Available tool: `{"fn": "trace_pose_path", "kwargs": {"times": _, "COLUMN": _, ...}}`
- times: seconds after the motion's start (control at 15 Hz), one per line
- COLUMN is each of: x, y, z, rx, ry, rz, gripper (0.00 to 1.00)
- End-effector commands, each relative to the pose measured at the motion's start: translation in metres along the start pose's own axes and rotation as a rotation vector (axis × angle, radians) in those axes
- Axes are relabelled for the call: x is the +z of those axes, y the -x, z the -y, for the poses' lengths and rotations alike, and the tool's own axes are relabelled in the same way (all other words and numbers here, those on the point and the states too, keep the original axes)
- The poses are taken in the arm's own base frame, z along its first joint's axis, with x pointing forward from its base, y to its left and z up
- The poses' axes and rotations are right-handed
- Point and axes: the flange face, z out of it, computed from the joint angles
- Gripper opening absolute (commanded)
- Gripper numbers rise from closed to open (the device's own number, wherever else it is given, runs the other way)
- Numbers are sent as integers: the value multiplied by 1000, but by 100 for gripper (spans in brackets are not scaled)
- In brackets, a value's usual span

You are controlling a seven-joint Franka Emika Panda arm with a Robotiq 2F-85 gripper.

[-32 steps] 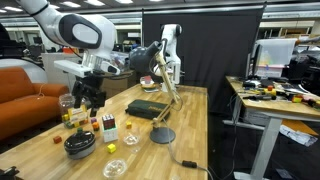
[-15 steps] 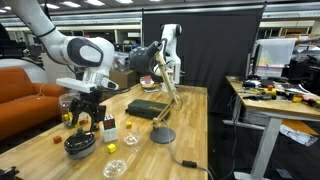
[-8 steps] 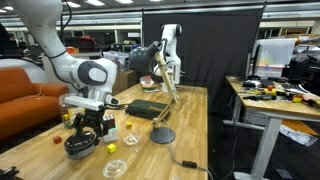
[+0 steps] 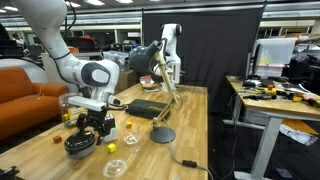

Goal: Pick up the yellow block and stack it on top of the rubix cube, then pick up the brown block and stack it on top of the yellow block.

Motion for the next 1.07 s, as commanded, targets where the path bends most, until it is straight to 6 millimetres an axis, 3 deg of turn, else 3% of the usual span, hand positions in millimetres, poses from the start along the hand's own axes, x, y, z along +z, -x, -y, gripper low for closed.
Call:
{"fn": "trace_pose_path", "kwargs": {"times": 0.0, "x": 2, "y": -10, "z": -1, "rx": 12, "ry": 2, "rz": -8, "gripper": 100}}
{"fn": "trace_pose_path", "kwargs": {"times": 0.47, "x": 7, "y": -44, "z": -18, "rx": 114, "ry": 10, "rz": -48, "gripper": 100}}
{"fn": "trace_pose_path", "kwargs": {"times": 0.8, "x": 18, "y": -50, "z": -35, "rx": 192, "ry": 17, "rz": -43, "gripper": 100}}
{"fn": "trace_pose_path", "kwargs": {"times": 1.0, "x": 21, "y": -55, "z": -35, "rx": 204, "ry": 6, "rz": -40, "gripper": 100}}
